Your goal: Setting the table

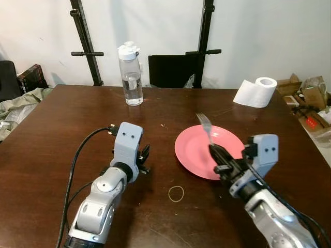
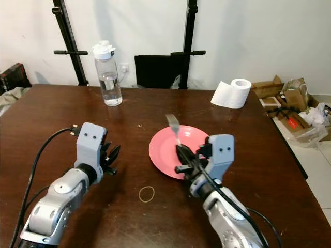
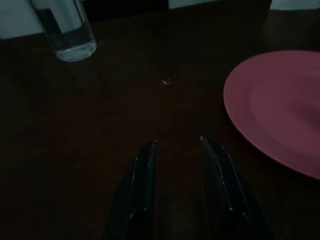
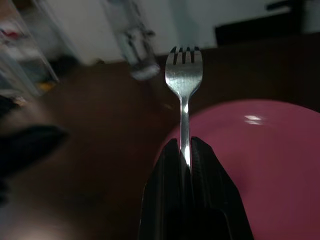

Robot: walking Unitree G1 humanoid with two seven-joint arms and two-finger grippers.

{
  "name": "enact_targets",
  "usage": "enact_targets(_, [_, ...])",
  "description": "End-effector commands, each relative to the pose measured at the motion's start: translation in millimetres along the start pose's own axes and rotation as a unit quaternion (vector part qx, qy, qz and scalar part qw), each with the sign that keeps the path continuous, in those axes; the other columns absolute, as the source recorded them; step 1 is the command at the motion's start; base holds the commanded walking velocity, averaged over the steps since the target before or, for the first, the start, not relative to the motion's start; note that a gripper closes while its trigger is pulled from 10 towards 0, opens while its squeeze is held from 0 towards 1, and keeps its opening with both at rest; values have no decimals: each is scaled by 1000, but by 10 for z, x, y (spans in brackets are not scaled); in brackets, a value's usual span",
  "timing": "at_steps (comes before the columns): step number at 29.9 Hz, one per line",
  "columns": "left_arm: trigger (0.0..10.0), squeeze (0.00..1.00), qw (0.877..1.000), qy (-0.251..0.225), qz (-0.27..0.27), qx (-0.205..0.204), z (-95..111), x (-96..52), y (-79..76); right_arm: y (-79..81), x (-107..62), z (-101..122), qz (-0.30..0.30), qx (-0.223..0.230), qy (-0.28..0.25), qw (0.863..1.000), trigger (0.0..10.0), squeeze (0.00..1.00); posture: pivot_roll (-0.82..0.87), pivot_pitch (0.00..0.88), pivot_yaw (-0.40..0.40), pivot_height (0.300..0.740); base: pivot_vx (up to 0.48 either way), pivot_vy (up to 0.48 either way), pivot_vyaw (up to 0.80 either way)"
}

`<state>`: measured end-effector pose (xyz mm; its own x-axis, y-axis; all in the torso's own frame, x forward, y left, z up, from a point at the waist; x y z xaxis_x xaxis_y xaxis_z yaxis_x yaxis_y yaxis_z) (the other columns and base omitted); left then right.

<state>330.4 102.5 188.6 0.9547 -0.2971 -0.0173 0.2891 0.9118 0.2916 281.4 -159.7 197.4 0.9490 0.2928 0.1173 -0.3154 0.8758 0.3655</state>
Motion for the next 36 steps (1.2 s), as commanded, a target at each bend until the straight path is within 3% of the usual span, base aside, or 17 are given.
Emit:
enact_targets(1, [10000,0,1000,9,-8,-3,-40,-5,24,-230,-69,-64,-66,-9,23,998,10000,0,20,124,118,740,0,0,0])
enact_targets(2, [10000,0,1000,7,-19,-3,-32,-12,37,-419,-126,-39,-116,-20,20,993,10000,0,21,127,119,740,0,0,0])
enact_targets(3, [10000,0,1000,7,-19,-3,-32,-12,37,-419,-126,-39,-116,-20,20,993,10000,0,21,127,119,740,0,0,0])
enact_targets(5, [10000,0,998,-1,-69,5,-15,-52,41,-761,-282,58,-200,-41,12,979,10000,0,21,127,119,740,0,0,0])
enact_targets(7, [10000,0,996,-3,-90,10,-10,-71,32,-844,-335,95,-219,-48,10,975,10000,0,21,127,119,740,0,0,0])
enact_targets(10, [10000,0,978,-37,-206,22,85,-175,-82,-1010,-560,177,-249,-80,8,965,10000,0,5,136,127,740,0,0,0])
enact_targets(12, [10000,0,967,-52,-247,26,137,-207,-138,-1008,-637,198,-238,-83,0,968,10000,0,0,137,133,740,0,0,0])
enact_targets(16, [10000,0,960,-63,-272,26,195,-198,-191,-981,-698,176,-216,-88,-3,972,10000,0,-6,138,140,740,0,0,0])
enact_targets(18, [10000,0,951,-78,-300,20,273,-190,-262,-1023,-766,38,-213,-97,20,972,10000,0,-12,139,145,740,0,0,0])
enact_targets(22, [10000,0,947,-84,-311,21,306,-189,-274,-1074,-792,-27,-220,-90,23,971,10000,0,-12,141,150,740,0,0,0])
enact_targets(27, [10000,0,940,-91,-329,13,356,-218,-255,-1079,-693,-64,-182,-75,1,980,10000,0,5,147,167,740,0,0,0])
enact_targets(36, [10000,0,935,-94,-341,11,404,-277,-201,-1208,-511,-55,-169,-83,-11,982,10000,0,36,158,178,740,0,0,0])
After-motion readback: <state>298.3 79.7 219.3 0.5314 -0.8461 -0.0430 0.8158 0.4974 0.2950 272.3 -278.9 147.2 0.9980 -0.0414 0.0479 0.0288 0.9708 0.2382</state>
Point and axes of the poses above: a point about 5 cm out from each wrist's last joint towards the gripper, its own x axis pointing out of the wrist towards the gripper, its own z axis along the axis of the wrist's last joint, y = z × x, the point moved 1 cm from there along x, pointing out of the wrist towards the gripper, and after that the axes turned 12 degrees about x, right-handed, at the moved point
